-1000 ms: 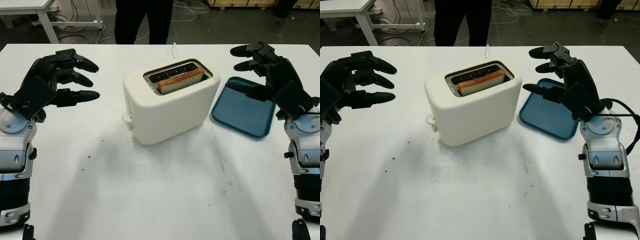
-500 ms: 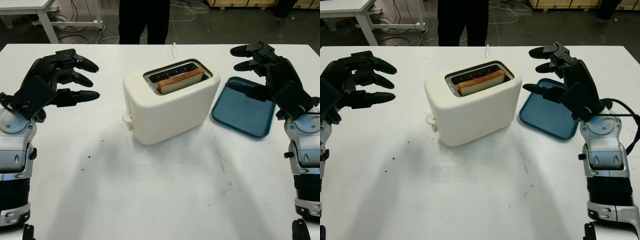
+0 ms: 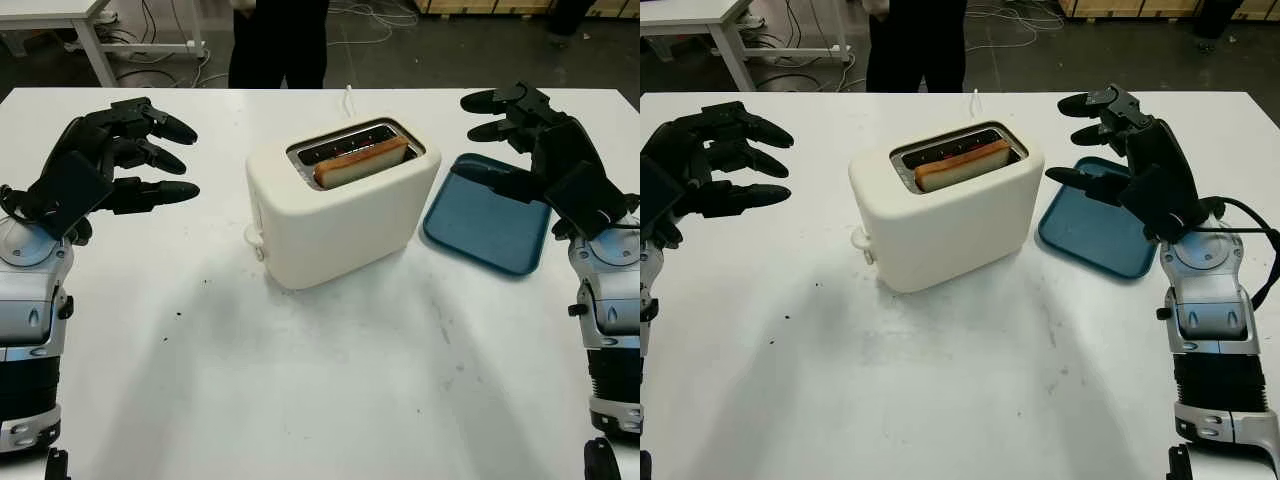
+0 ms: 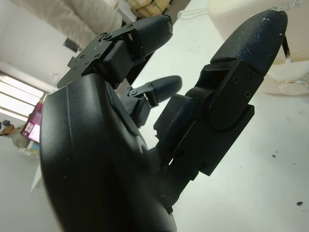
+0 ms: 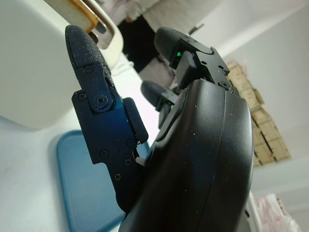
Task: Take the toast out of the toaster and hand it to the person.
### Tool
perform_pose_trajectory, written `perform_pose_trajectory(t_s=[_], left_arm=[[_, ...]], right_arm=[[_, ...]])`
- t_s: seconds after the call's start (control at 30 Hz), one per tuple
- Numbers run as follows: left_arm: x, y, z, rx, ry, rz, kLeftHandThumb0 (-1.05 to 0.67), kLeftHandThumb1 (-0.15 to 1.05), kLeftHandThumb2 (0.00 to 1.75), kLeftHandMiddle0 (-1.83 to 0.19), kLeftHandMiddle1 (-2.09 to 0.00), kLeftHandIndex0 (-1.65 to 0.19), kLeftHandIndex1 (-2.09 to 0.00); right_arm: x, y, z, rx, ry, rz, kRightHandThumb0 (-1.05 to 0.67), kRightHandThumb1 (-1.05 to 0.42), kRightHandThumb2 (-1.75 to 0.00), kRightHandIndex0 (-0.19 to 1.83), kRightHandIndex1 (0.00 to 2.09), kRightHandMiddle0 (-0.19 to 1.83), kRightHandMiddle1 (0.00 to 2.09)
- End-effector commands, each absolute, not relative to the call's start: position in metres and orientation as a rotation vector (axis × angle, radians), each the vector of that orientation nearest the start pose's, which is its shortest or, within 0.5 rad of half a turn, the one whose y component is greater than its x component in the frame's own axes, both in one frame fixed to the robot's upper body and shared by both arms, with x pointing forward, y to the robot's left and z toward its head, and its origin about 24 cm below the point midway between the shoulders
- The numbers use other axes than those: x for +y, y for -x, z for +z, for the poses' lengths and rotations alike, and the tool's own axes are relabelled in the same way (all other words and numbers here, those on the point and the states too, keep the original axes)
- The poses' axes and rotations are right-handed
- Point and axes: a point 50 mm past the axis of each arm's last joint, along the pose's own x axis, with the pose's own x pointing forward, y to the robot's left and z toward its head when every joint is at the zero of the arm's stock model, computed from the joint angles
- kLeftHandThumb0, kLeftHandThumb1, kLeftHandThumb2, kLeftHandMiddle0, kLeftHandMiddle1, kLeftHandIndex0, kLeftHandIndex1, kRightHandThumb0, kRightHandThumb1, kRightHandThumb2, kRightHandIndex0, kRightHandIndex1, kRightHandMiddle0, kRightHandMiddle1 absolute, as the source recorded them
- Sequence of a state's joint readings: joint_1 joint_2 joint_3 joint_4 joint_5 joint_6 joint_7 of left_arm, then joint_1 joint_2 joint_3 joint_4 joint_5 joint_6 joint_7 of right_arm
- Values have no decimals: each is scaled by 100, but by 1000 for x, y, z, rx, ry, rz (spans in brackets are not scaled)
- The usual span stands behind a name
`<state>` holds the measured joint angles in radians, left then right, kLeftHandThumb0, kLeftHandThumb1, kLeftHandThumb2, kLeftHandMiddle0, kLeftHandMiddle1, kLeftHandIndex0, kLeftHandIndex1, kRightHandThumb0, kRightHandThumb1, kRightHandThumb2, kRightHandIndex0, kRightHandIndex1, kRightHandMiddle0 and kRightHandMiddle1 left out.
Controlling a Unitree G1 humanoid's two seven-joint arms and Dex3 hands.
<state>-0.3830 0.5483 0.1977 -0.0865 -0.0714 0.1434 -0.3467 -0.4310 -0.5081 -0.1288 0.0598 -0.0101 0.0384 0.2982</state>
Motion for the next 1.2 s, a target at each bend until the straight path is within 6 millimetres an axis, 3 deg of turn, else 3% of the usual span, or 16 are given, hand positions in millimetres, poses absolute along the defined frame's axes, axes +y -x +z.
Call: perform_pose_trajectory(t_s=[0.0, 1.17], left_arm=[[241, -299, 197, -308, -482, -154, -105, 61, 0, -59, -108, -58, -96], [242, -299, 196, -314, -483, -159, -105, 63, 0, -58, -109, -57, -96]], right_arm=[[-231, -316, 182, -314, 529, 150, -64, -78, 0, 8, 118, 19, 83], [-231, -316, 181, -305, 522, 150, -62, -78, 0, 7, 118, 18, 83]])
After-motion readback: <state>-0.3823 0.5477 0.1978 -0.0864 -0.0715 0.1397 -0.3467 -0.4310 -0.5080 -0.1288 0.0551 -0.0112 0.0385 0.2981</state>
